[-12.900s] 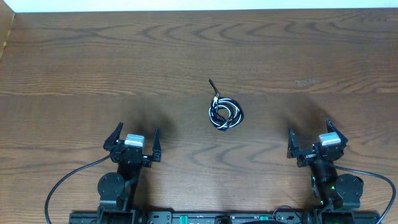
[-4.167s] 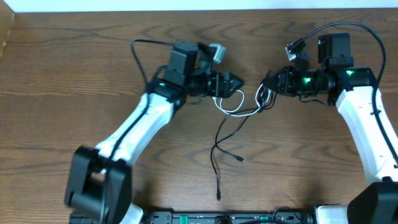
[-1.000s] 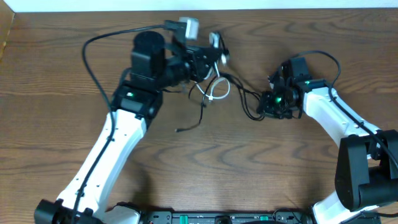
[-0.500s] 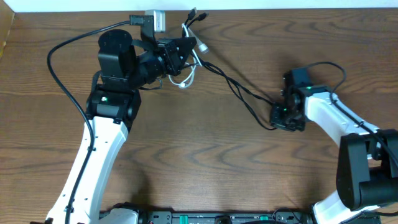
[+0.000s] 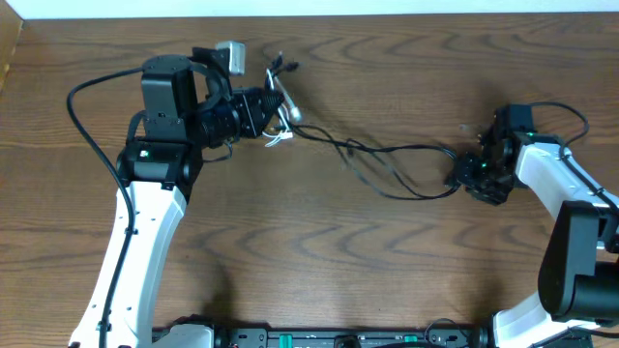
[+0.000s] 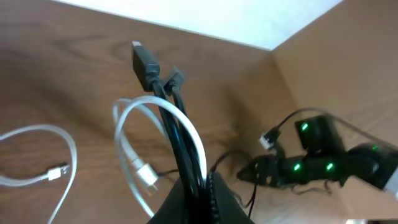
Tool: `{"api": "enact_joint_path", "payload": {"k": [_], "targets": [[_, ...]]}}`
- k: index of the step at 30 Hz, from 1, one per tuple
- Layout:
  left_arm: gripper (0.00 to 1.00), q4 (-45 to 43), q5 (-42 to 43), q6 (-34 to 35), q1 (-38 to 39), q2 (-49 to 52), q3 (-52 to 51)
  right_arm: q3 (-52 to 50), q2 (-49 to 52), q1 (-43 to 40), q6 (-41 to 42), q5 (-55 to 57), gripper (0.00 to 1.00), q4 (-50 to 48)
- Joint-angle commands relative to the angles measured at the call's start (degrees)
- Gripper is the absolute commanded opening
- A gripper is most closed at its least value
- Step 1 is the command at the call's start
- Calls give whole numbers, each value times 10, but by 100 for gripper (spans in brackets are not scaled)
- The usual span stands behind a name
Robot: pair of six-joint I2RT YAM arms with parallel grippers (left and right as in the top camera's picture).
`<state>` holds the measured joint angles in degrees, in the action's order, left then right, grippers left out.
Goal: Untangle cables
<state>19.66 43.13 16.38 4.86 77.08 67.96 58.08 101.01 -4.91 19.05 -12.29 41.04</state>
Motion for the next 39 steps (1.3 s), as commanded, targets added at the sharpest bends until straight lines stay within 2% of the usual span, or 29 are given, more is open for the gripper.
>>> {"api": "enact_joint_path", "payload": {"k": [1,3,6,9,17,24,29,36,39], "targets": [[8,30,0,-73,-6,-17,9,26,4,-13,-56,-49,73,4],[7,44,-9,-83,-6,-17,9,46,4,-13,-99,-109,75,12],[8,69,-8,-96,-6,-17,9,92,4,-9,-186,-274,79,32],[7,87,-8,-95,-6,-16,9,123,3,2,-224,-340,82,36],[7,93,-8,-70,-6,-17,9,143,4,87,-255,-348,83,-25],[7,38,-7,45,-6,-17,9,139,23,198,-318,-346,83,-87],[7,31,-7,93,-6,-17,9,139,60,255,-400,-346,89,-130],[7,31,-5,115,-6,-17,9,139,127,329,-482,-345,89,-154],[8,32,-3,121,-6,-16,9,139,145,353,-494,-344,86,-153]]}}
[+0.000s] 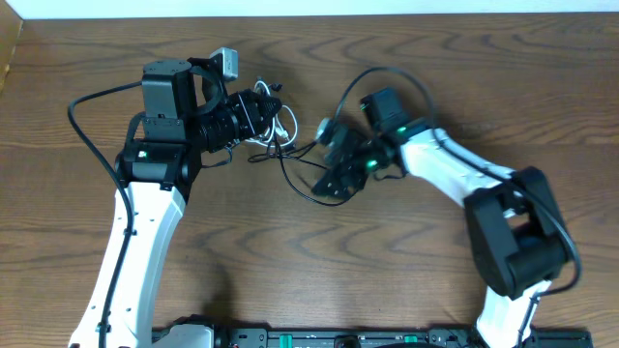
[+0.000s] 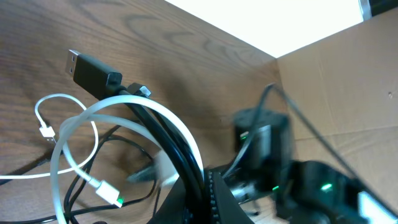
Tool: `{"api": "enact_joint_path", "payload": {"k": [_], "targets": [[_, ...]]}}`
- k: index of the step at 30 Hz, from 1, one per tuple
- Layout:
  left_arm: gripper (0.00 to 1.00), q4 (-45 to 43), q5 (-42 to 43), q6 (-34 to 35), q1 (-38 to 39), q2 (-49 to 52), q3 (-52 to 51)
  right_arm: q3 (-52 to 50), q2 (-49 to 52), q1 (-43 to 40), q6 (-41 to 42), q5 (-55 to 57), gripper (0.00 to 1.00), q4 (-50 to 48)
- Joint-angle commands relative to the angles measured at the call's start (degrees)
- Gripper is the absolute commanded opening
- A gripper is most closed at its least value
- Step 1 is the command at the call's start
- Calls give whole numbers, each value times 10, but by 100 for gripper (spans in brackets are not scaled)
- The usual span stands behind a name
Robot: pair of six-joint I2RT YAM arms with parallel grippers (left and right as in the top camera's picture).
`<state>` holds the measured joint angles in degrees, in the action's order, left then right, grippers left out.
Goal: Untangle cables
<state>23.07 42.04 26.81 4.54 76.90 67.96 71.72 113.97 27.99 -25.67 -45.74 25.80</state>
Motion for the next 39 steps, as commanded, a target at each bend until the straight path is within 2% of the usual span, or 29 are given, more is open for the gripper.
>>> {"api": "enact_joint_path", "payload": {"k": [1,2,7,8,9,10,12,13,15,19,24,30,34,39], "targets": [[7,-2,9,16,-3,-15,9,2,18,30,-52,-8,86,-1],[7,-2,10,17,-3,-15,9,2,22,38,-53,2,85,-3],[7,0,10,22,-3,-15,9,6,22,58,-30,45,68,-6],[8,0,10,25,-3,-15,9,6,22,59,-20,52,60,-9],[7,0,10,25,-3,-15,9,6,22,59,-6,62,49,-16],[7,0,10,25,-3,-15,9,6,22,58,17,79,29,-24],[7,0,9,24,-3,-15,9,6,22,53,93,123,6,-37],[8,0,9,23,-3,-15,9,6,19,48,145,143,1,-37],[8,2,7,6,-3,-15,9,6,6,35,210,142,1,-24],[7,21,-4,-26,-3,-14,9,6,-52,4,237,103,1,-2],[7,97,-95,-46,-3,-14,9,6,-196,-49,327,102,1,22],[7,152,-209,-65,-3,-14,9,6,-363,-161,477,102,1,24],[7,175,-293,-69,-3,-14,9,6,-437,-240,543,106,1,33],[7,185,-368,-69,-3,-13,8,6,-475,-334,590,180,1,69]]}}
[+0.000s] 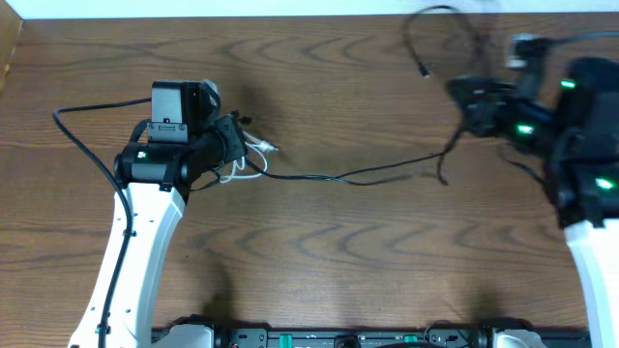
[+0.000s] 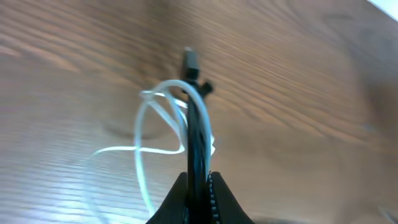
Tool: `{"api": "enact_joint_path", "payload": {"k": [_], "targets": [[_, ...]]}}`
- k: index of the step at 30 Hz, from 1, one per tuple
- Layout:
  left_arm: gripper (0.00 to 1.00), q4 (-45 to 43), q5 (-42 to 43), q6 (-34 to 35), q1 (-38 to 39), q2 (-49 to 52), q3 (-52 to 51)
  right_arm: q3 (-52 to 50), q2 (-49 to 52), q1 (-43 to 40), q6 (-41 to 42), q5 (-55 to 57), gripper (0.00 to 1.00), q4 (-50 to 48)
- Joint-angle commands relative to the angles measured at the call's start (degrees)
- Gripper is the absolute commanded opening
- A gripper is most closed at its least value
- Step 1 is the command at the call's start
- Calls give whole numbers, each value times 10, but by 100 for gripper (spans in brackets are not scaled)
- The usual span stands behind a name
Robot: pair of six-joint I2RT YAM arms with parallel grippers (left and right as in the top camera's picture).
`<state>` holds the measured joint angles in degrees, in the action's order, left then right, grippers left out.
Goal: Untangle cables
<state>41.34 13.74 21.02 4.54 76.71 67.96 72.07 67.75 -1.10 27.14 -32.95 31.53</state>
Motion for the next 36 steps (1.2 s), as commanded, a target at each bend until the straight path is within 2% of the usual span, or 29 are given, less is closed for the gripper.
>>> {"api": "enact_joint_path", "payload": {"k": [1,5,8,13,18,21,23,25,26,27,28,30,31,36], "targets": [[7,2,-102,-11,-3,-11,8,2,-13,-65,63,61,1,21],[7,0,-110,-11,-3,-11,8,2,5,-99,47,75,1,54],[7,-1,-97,-13,-3,-12,9,2,37,-94,22,75,1,71],[7,-6,3,-76,-3,-12,9,2,98,-68,-21,53,1,88],[8,16,74,-90,-1,-12,8,2,156,-31,-65,42,2,121],[17,32,90,-90,8,-11,7,2,198,-14,-75,70,5,144],[26,34,94,-90,11,-11,7,2,224,-10,-75,83,12,146],[28,34,95,-90,11,-11,7,2,236,-9,-79,82,21,150],[29,34,94,-90,11,-11,7,2,248,-6,-92,82,44,152],[29,34,94,-90,11,-11,7,2,252,-6,-99,82,49,151],[29,30,94,-90,11,-11,7,2,256,-6,-110,84,69,147],[34,27,94,-90,11,-10,7,2,256,-5,-132,83,87,139],[36,24,94,-90,11,-8,7,3,256,-3,-160,83,99,130],[44,23,108,-90,11,12,7,3,256,-2,-165,71,99,148]]}}
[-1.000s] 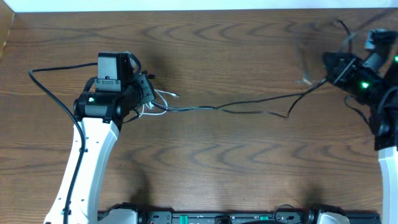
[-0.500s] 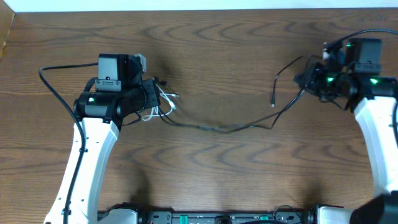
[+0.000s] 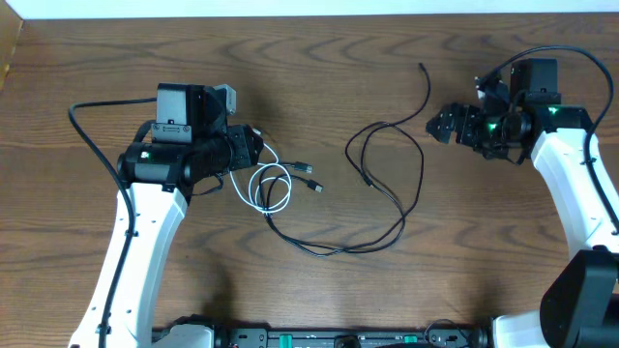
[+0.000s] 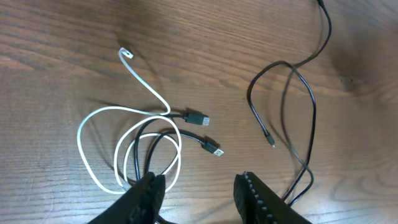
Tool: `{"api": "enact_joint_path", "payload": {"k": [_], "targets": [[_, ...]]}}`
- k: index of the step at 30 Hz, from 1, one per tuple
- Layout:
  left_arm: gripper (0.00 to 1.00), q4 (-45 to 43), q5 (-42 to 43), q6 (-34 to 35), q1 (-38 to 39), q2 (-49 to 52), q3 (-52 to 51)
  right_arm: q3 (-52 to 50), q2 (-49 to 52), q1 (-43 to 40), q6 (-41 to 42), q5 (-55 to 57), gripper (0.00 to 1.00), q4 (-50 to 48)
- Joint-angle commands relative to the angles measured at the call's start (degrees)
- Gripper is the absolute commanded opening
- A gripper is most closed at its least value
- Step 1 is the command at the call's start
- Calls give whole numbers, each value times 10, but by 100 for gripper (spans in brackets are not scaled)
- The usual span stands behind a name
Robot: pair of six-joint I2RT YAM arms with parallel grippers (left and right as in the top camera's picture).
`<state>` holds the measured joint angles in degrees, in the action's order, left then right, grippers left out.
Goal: Untangle cables
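A white cable (image 4: pixel 144 84) lies coiled on the wood, its loop (image 3: pixel 254 184) just right of my left gripper (image 3: pixel 247 150). A black cable with two USB plugs (image 4: pixel 198 118) threads through that coil. A thin black cable (image 4: pixel 311 112) lies in loose loops (image 3: pixel 422 174) in the middle of the table. My left gripper (image 4: pixel 202 190) is open over bare wood, with the coil's edge under its left finger (image 4: pixel 146 196). My right gripper (image 3: pixel 447 124) hovers at the right, apart from the thin cable's end (image 3: pixel 421 67).
The wooden table (image 3: pixel 319 290) runs to a white wall strip along the far edge. The left arm's own supply cable (image 3: pixel 87 126) arcs out at the far left. A black rail (image 3: pixel 338 338) lines the near edge.
My left gripper was shut on the cable bundle and is now open, with the white coil and USB cable on the table. The thin black cable, then stretched towards the raised right arm, now lies slack.
At first my left gripper held the bundle aloft while the right sat at the far right on the black cable. Then the right was at the middle beside the bundle, then raised at the far right with the cable taut. Now both cable groups lie on the wood.
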<state>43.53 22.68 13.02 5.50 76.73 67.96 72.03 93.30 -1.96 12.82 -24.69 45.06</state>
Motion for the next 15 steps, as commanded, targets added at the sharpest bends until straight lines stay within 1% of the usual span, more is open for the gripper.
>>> {"api": "enact_joint_path", "payload": {"k": [1,5,8,13,15], "targets": [[45,1,25,-10,1,17,7,3,0,7,-17,-14,99,20],[47,-1,39,-10,2,33,7,3,0,10,5,-13,99,42],[47,1,39,-10,11,47,7,3,0,10,5,-14,99,57],[47,2,39,-10,57,60,6,2,0,12,5,-9,99,64],[47,-7,37,-10,82,64,6,2,0,12,5,9,99,67]]}}
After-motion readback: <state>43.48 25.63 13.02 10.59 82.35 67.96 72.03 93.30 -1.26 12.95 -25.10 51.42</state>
